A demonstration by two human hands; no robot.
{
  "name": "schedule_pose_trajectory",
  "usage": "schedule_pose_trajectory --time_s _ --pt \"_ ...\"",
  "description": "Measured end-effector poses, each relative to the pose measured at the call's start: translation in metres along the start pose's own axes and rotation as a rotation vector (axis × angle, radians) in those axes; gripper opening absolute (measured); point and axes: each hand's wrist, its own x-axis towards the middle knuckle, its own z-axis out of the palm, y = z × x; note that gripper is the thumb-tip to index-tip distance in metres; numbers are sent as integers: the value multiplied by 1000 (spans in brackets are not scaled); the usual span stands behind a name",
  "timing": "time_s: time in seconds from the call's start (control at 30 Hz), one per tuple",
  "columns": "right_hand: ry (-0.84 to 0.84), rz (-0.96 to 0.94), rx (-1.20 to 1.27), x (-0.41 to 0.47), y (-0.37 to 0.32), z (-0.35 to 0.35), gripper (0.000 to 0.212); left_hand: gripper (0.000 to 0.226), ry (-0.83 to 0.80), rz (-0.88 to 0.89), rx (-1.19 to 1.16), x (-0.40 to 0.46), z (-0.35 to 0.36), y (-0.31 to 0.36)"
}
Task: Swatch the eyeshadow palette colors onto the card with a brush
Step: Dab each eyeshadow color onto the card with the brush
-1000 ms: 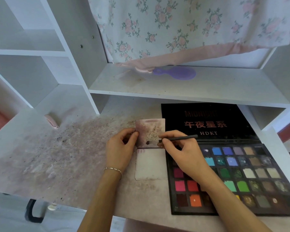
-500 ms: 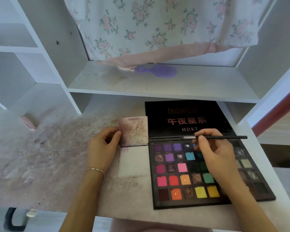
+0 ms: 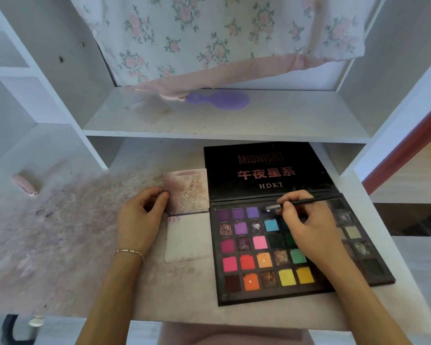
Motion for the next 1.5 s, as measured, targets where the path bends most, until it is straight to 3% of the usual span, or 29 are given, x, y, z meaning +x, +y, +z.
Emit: schedule_pose_trajectory --time_s 0.6,0.8,1.03,1.33,1.5 --pt "11 -42 -79 0 0 0 22 13 0 12 -13 0 0 2" --pt "50 19 21 -1 -4 0 26 11 8 5 -1 0 0 3" --pt "-85 -1 141 -1 -29 28 25 13 -8 -5 18 -1 -2 5" --pt "-302 -33 87 11 -48 77 16 13 -2 -5 13 -1 -1 4" --pt "-339 -65 55 16 -50 92 20 13 -19 11 14 0 -2 3"
